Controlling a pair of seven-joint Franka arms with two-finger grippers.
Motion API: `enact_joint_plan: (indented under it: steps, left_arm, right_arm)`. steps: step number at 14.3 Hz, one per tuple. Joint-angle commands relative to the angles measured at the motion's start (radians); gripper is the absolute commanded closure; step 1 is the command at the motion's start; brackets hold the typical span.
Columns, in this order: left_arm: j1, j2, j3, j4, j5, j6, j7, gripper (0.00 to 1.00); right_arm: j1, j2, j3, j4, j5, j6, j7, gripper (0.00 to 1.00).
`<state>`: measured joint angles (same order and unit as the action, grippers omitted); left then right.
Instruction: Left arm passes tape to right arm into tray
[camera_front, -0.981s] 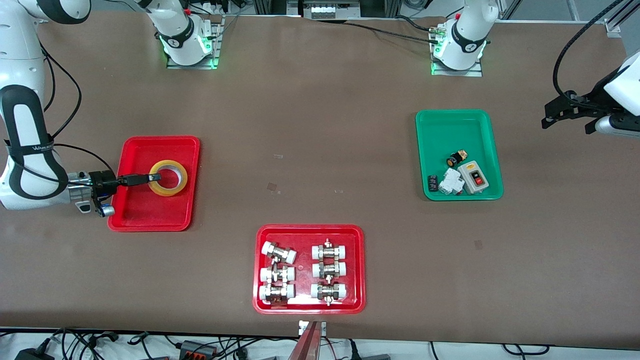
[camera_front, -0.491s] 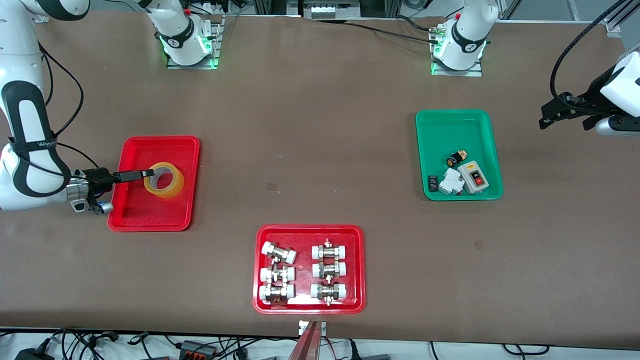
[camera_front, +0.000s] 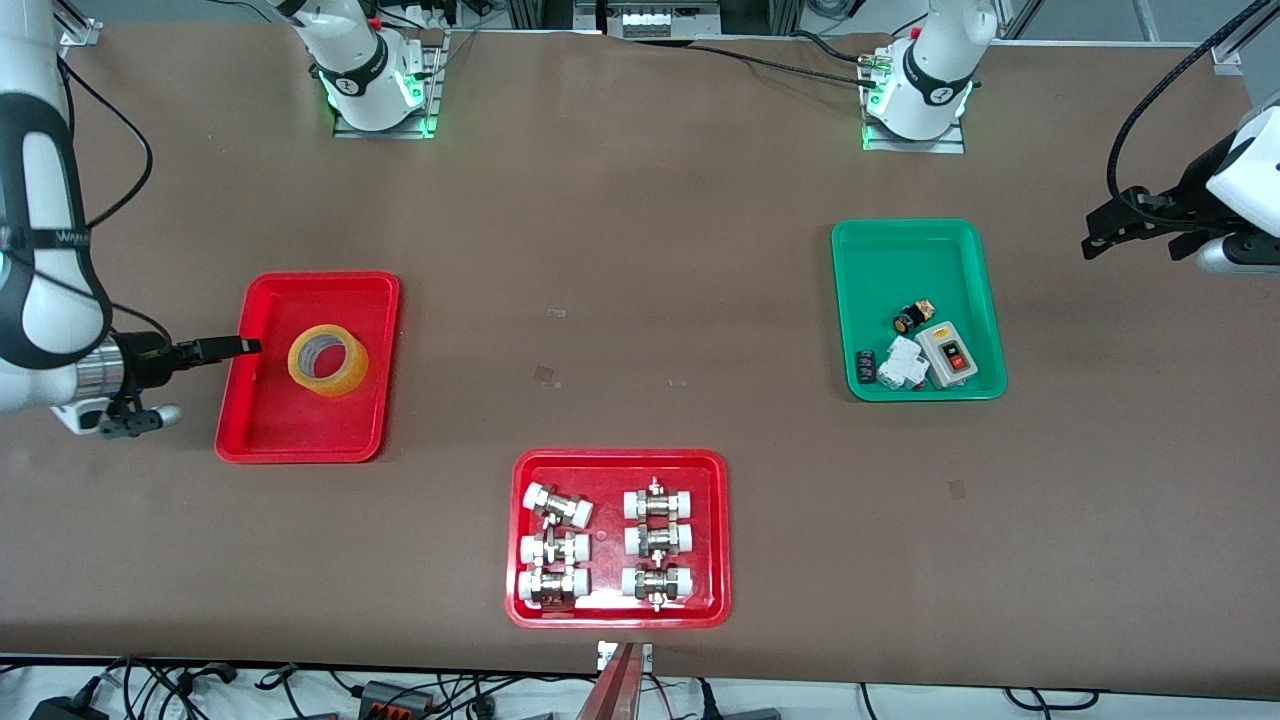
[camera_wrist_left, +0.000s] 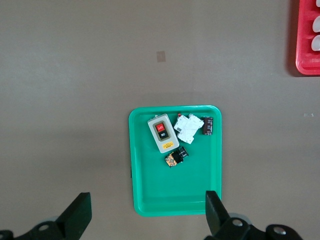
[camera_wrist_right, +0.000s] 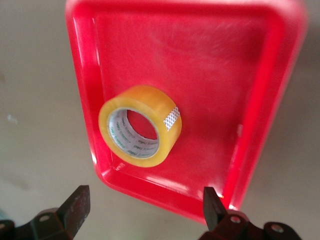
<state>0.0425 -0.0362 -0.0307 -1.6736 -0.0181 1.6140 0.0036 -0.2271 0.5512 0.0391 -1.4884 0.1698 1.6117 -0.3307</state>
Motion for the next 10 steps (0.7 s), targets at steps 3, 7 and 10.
enact_joint_plan:
  steps: [3, 7, 10]
  left_arm:
    - [-0.010, 0.018, -0.015, 0.049, 0.010, -0.025, -0.020, 0.00]
    - [-0.010, 0.018, -0.015, 0.049, 0.009, -0.026, -0.022, 0.00]
    - [-0.010, 0.018, -0.015, 0.049, 0.009, -0.028, -0.022, 0.00]
  right_arm:
    - [0.144, -0.148, 0.004, 0.069, -0.148, -0.091, 0.332, 0.00]
    - [0.169, -0.208, 0.005, 0.141, -0.173, -0.107, 0.369, 0.00]
    - [0.167, -0.208, 0.004, 0.211, -0.174, -0.099, 0.371, 0.00]
